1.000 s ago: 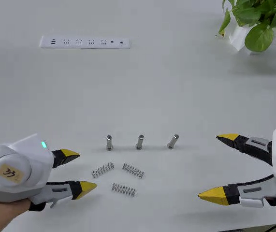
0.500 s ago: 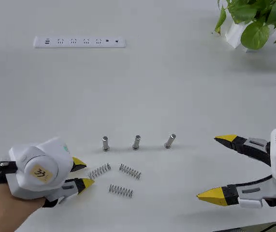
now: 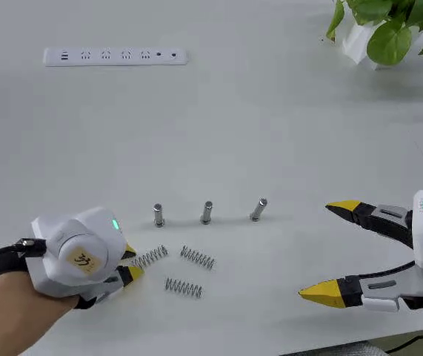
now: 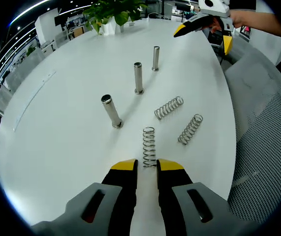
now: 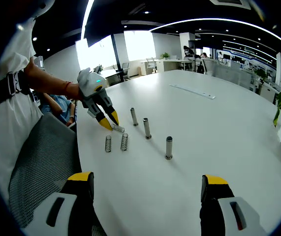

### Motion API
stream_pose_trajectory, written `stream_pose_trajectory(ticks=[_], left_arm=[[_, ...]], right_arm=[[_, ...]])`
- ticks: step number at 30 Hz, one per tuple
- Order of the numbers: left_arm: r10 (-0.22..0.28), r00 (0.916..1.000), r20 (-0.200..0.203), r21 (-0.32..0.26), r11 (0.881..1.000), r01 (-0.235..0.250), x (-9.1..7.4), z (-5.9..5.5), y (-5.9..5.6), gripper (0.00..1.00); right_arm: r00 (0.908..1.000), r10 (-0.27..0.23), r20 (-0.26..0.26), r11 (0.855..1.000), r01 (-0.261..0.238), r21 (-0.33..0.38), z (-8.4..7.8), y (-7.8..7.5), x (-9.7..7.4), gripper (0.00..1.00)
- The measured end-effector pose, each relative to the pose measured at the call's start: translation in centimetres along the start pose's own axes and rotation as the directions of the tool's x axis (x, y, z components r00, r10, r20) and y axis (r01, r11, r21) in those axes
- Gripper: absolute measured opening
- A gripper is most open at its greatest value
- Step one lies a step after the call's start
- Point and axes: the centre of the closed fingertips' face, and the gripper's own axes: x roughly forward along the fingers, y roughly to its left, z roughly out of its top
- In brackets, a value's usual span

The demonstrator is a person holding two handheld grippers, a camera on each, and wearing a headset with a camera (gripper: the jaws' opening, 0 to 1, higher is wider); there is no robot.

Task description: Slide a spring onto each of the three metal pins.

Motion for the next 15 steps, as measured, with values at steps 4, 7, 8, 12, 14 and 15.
stream_pose_trajectory(ticks=[4,7,8,12,14,15], left_arm=[[0.006,0.9998,-0.017,0.027,1.000,-0.005,0.04,0.00,0.12,0.10],[0.002,0.9997,-0.024,0.036,0.999,-0.001,0.04,0.01,0.12,0.10],[0.000,0.9996,-0.027,0.041,0.999,0.001,0.03,0.04,0.11,0.10],[0.000,0.9993,-0.036,0.049,0.999,0.002,0.11,0.07,0.12,0.08],[-0.001,0.9991,-0.042,0.051,0.999,0.003,0.11,0.12,0.12,0.07],[-0.001,0.9990,-0.045,0.052,0.999,0.003,0.10,0.13,0.11,0.07]], right_arm=[[1.0000,-0.003,-0.004,1.000,0.003,0.005,-0.22,-0.11,-0.05,0.90],[1.0000,-0.001,-0.006,1.000,0.001,0.004,-0.36,-0.12,-0.07,0.89],[1.0000,-0.002,-0.007,1.000,0.002,0.005,-0.42,-0.17,-0.06,0.89],[1.0000,-0.004,-0.007,1.000,0.004,0.003,-0.45,-0.28,-0.01,0.89],[1.0000,-0.004,-0.007,1.000,0.004,0.002,-0.47,-0.25,0.02,0.89],[1.0000,-0.004,-0.007,1.000,0.004,0.002,-0.44,-0.22,0.04,0.89]])
